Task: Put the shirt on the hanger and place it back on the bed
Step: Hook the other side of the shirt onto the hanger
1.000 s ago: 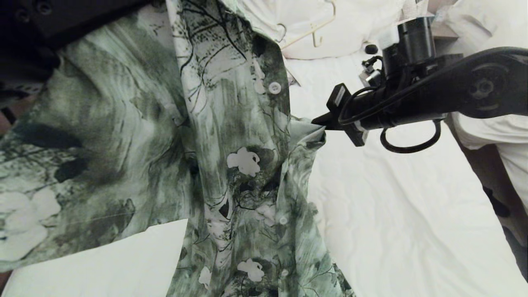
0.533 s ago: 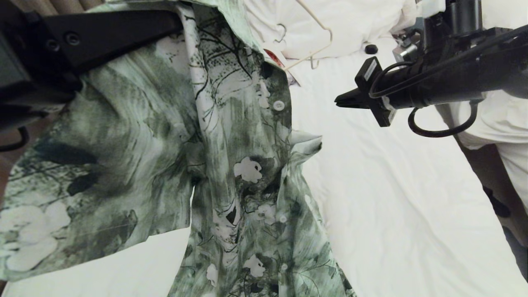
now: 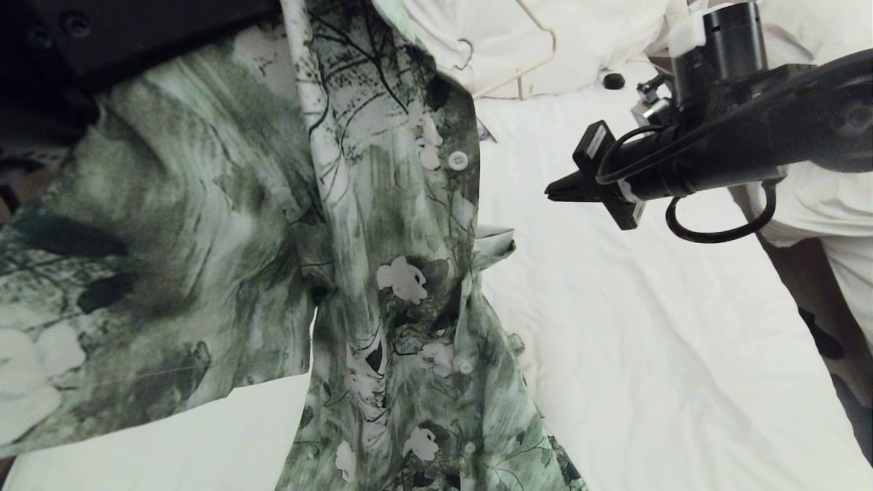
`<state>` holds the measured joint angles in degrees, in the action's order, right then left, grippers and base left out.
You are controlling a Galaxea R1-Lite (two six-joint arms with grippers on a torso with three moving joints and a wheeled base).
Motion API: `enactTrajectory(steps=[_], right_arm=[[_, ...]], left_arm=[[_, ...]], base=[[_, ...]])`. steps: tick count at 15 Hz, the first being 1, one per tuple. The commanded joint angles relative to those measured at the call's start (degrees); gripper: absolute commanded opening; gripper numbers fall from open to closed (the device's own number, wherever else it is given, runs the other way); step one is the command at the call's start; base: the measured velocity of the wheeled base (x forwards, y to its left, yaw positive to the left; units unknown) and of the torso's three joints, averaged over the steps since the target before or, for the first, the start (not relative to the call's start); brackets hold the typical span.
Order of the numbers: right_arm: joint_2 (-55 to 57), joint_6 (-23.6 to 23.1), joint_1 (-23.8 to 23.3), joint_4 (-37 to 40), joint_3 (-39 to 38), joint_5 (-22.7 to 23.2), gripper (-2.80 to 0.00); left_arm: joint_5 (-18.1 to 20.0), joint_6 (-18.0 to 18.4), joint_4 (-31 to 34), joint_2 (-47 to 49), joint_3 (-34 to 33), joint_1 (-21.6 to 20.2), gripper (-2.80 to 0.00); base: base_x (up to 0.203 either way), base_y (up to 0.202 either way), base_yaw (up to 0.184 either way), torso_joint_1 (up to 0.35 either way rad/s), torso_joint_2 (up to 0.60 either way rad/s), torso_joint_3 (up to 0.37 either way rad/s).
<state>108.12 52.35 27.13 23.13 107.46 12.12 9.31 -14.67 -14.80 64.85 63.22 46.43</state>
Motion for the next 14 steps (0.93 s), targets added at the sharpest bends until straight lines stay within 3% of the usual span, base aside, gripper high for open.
enactTrajectory(steps=[1, 2, 3, 7, 14], right_arm=[[2.29, 0.26, 1.91, 1.05, 0.93, 0.41, -2.8], [3.03, 0.18, 2.45, 2.62, 2.22, 0.7, -2.8], [3.38, 0.13, 2.63, 4.14, 3.25, 1.07, 0.0], [2.96, -1.37, 3.1, 8.22, 3.55, 5.6, 0.0], [6.3, -1.81, 3.95, 10.59, 5.1, 7.28, 0.0]], left_arm=[[-0.04, -0.1, -0.06, 1.12, 1.62, 0.93, -2.8], [-0.21, -0.1, -0.13, 1.54, 1.89, 1.36, -2.8], [-0.35, -0.1, -0.15, 1.93, 1.91, 1.54, -2.8], [-0.35, -0.01, -0.32, 2.91, 1.91, 1.56, -2.8], [-0.35, -0.01, -0.32, 4.32, 3.58, 1.82, -2.8]], base=[[0.0, 0.0, 0.0, 0.0, 0.0, 0.0], [0.0, 0.0, 0.0, 0.0, 0.0, 0.0], [0.0, 0.0, 0.0, 0.0, 0.0, 0.0], [0.0, 0.0, 0.0, 0.0, 0.0, 0.0], [0.0, 0.0, 0.0, 0.0, 0.0, 0.0]])
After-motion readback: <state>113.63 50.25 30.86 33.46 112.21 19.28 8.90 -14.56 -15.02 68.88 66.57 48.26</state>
